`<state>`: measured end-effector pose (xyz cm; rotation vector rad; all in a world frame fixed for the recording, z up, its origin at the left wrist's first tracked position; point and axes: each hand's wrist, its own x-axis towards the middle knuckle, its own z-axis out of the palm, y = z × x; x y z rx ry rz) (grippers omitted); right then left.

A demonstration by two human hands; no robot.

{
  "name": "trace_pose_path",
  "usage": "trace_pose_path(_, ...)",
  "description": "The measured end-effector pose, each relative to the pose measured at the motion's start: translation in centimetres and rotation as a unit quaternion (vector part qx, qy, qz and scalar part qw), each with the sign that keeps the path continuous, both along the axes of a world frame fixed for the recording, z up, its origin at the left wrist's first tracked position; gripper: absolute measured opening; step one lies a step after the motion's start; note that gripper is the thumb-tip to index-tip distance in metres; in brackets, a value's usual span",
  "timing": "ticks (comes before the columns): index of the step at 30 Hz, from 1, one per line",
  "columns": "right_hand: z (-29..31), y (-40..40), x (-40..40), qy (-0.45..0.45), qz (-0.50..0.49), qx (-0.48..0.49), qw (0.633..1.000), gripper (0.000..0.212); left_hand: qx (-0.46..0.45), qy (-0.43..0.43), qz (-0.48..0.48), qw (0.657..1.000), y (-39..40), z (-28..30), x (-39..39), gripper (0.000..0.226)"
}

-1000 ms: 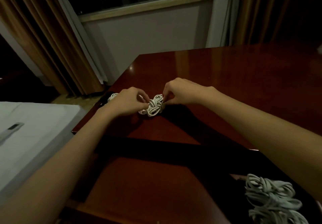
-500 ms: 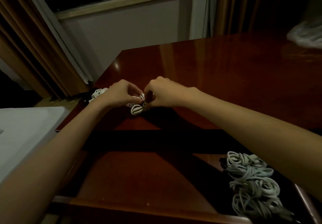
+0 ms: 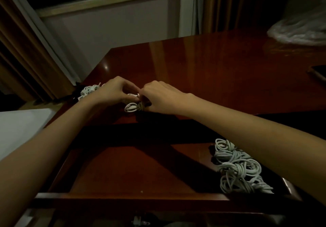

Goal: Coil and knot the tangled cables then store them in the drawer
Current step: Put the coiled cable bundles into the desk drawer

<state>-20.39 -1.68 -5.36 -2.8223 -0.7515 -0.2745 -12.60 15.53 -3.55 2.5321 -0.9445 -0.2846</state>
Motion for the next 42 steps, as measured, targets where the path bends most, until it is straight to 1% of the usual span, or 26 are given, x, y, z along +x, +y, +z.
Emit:
trace_pose_path(3,0.7,-0.7,-1.4,0.017,0.005,-0.007,1.0,0.02,-0.004,-0.025,-0.008,1.0,0.0,0.5,-0.9,0.021)
trace_pose_path(6,1.1,-1.8,-3.5,0.045,0.005,-0.001,0.999,0.019,-0.04,-0.012,-0.032,0.999,-0.3,1.0,-2.8,0.02)
trace_pose_path(9,1.2,-2.8,-6.5,0.062,0.012,-0.006,0.998,0.021,-0.045,-0.012,-0.073,0.996,-1.5,1.0,-5.4,0.025)
trace_pose_path(14,0.6,-3.6,-11.6,0.101,0.031,-0.013,0.994,0.019,-0.032,0.001,-0.139,0.99,-2.7,-0.6,-9.1,0.026)
trace_pose_path(17,-0.9,-3.8,-13.4,0.13,0.031,-0.005,0.991,0.02,-0.041,0.025,-0.15,0.987,-3.3,-2.6,-10.8,0.024)
trace_pose_path(20,-2.3,-4.3,-14.3,0.181,0.023,-0.005,0.983,0.018,-0.032,0.039,-0.163,0.985,-4.2,-5.0,-11.8,0.024)
trace_pose_path(24,-4.1,-5.0,-14.6,0.209,0.012,-0.019,0.978,0.014,-0.021,0.059,-0.177,0.982,-5.2,-7.1,-12.3,0.025)
trace_pose_path(30,-4.6,-5.4,-15.2,0.24,0.017,-0.016,0.97,0.019,-0.015,0.085,-0.202,0.975,-6.6,-8.0,-13.2,0.024)
trace_pose_path(32,-4.4,-5.5,-15.2,0.256,0.025,-0.024,0.966,0.022,-0.009,0.092,-0.205,0.974,-6.9,-8.1,-13.4,0.024)
trace_pose_path(34,-3.6,-5.9,-15.0,0.277,0.029,-0.009,0.96,0.025,-0.001,0.095,-0.21,0.973,-7.0,-8.1,-13.7,0.023)
trace_pose_path(36,-2.4,-6.5,-14.4,0.27,0.01,0.031,0.962,0.025,0.006,0.096,-0.215,0.972,-7.0,-8.1,-13.9,0.019)
trace_pose_path(38,-1.5,-7.4,-13.7,0.235,-0.017,0.056,0.97,0.022,0.014,0.101,-0.215,0.971,-7.0,-8.0,-14.0,0.023)
trace_pose_path(40,-1.1,-7.9,-13.0,0.209,-0.034,0.058,0.976,0.022,0.026,0.109,-0.206,0.972,-6.9,-8.1,-14.1,0.03)
trace_pose_path(42,-1.0,-8.0,-12.6,0.2,-0.04,0.054,0.978,0.021,0.035,0.112,-0.2,0.973,-6.8,-8.2,-14.1,0.03)
